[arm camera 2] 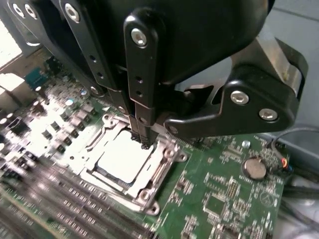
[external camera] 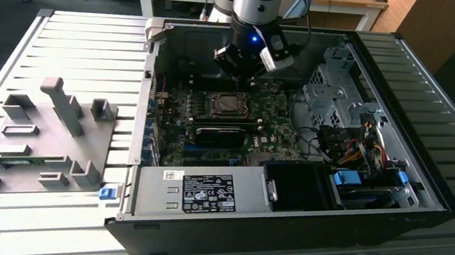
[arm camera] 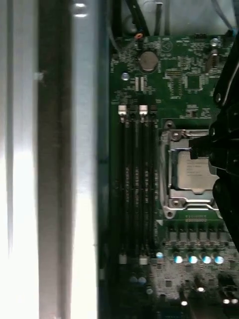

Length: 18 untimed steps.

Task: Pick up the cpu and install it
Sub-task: 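Install the second cpu locking lever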

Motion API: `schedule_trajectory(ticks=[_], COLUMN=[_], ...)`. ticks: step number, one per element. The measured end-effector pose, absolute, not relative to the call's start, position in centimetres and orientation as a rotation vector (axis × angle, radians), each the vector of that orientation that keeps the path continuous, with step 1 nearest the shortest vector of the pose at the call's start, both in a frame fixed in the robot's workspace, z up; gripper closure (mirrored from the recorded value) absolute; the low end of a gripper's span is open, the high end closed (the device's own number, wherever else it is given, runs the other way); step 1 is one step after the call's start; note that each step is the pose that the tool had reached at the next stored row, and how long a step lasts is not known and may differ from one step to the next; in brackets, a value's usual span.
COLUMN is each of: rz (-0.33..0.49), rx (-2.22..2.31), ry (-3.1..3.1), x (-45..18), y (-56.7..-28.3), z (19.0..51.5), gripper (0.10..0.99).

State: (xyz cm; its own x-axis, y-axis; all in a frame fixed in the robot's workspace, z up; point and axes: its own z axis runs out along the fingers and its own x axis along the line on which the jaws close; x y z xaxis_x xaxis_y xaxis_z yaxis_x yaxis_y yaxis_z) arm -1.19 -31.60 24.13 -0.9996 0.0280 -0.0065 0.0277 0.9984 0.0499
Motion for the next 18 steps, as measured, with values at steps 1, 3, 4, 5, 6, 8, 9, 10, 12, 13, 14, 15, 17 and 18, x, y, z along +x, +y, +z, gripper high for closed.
schedule_trajectory(ticks=[1, 3, 4, 5, 6, 8, 9, 10, 12, 13, 14, 15, 17, 18], rz=[0.078, 0.078, 0.078, 0.078, 0.078, 0.078, 0.078, 0.078, 0.079, 0.08, 0.082, 0.085, 0.096, 0.1], rx=[0.044, 0.044, 0.044, 0.044, 0.044, 0.045, 0.046, 0.046, 0.046, 0.046, 0.046, 0.046, 0.046, 0.046], ry=[3.133, 3.133, 3.133, 3.134, 3.139, 3.16, 3.169, 3.178, 3.181, 3.181, 3.181, 3.181, 3.181, 3.181], x=[-1.2, -1.2, -1.2, -1.2, -1.2, -1.2, -1.2, -1.2, -1.2, -1.2, -1.2, -1.2, -1.2, -1.2], y=[-32.0, -32.5, -32.7, -32.9, -32.9, -33.0, -33.0, -33.1, -33.6, -34.0, -34.3, -34.6, -35.2, -35.3], z=[24.1, 24.1, 24.1, 24.1, 24.1, 24.1, 24.1, 24.1, 24.0, 24.0, 24.0, 24.0, 23.9, 23.9], gripper=[0.98, 0.98, 0.98, 0.98, 0.98, 0.98, 0.98, 0.98, 0.98, 0.98, 0.98, 0.98, 0.98, 0.98])
